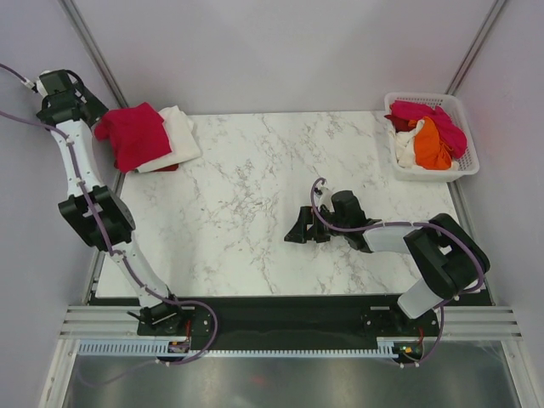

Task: Fold and stack the t-shirts
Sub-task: Neatly place the folded tshirt to the corner

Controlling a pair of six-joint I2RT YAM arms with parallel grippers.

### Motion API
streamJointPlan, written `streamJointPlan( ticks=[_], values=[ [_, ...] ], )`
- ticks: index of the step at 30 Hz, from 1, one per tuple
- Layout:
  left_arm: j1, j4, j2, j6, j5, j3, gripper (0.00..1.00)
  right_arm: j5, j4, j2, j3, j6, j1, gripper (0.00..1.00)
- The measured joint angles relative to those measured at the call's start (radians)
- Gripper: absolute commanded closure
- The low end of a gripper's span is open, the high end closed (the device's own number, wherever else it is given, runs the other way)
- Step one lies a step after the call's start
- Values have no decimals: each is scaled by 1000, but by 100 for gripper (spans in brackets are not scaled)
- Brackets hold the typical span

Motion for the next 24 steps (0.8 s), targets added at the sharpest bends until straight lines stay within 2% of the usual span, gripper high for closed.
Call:
streamJointPlan(
  ticks=[5,8,13,18,24],
  values=[
    [-77,19,-56,48,-94,-117,0,0,1,0,0,-1,1,2],
    [-207,39,-57,102,-135,-143,0,0,2,0,0,-3,2,2],
    [-401,67,-56,139,-126,-165,0,1,4,-1,-2,-5,3,2],
    [-418,81,-38,142,-98,-240,0,5,7,-3,-4,-6,5,2],
    [-417,81,68,210,-140,-247,0,4,7,-3,-4,-7,6,2]
  ],
)
